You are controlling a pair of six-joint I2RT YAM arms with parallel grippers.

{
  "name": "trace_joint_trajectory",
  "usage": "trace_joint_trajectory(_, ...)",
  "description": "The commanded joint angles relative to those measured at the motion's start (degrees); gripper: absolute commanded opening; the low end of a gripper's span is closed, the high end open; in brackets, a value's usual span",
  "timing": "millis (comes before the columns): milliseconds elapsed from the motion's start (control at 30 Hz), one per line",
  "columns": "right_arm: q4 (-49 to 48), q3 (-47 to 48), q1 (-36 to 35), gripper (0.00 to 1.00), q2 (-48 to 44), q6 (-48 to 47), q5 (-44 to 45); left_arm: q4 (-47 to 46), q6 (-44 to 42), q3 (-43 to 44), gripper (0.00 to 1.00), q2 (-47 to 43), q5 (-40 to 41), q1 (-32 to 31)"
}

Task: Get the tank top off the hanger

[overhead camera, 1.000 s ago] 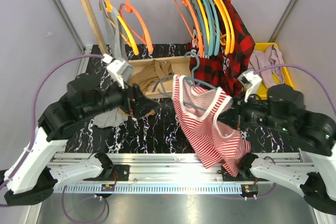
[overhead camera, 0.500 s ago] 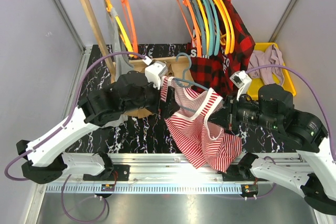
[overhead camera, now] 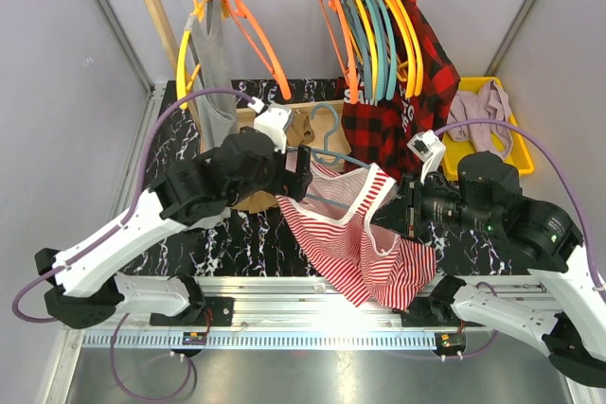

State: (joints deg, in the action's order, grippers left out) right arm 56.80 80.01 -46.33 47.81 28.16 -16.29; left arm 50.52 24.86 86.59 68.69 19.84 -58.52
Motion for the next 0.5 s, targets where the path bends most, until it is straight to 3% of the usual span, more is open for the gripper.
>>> trace_joint_trajectory(0, -5.6, 1.1, 0.0, 0.00, -0.5, 0.0, -1.7, -1.7, -1.0, 0.7, 0.93, 2.2, 2.6, -0.3)
trace_joint_trajectory(167, -4.7, 0.9, 0.1, 0.00, -1.5, -0.2, 0.7, -0.8, -1.3, 0.6, 0.73, 2.3, 3.3, -0.3)
trace_joint_trajectory(300, -3.0, 0.8, 0.1, 0.00, -2.5, -0.1, 4.1, -0.2, -0.8, 1.3, 0.26, 1.3, 3.5, -0.3)
trace_joint_trajectory(333, -2.5, 0.8, 0.1, 0.00, -2.7, -0.1, 5.2, 0.7, -0.7, 1.7, 0.09, 1.2, 3.7, -0.3)
trace_joint_trajectory(367, -2.3, 0.7, 0.1, 0.00, -3.1, 0.0, 5.9, 1.2, -0.3, 2.0, 0.00, 0.8, 4.0, -0.3)
trace_joint_trajectory(467, -1.0, 1.0, 0.1, 0.00, -4.5, 0.1, 7.6, 3.0, 0.1, 1.9, 0.00, -0.6, 6.2, -0.2)
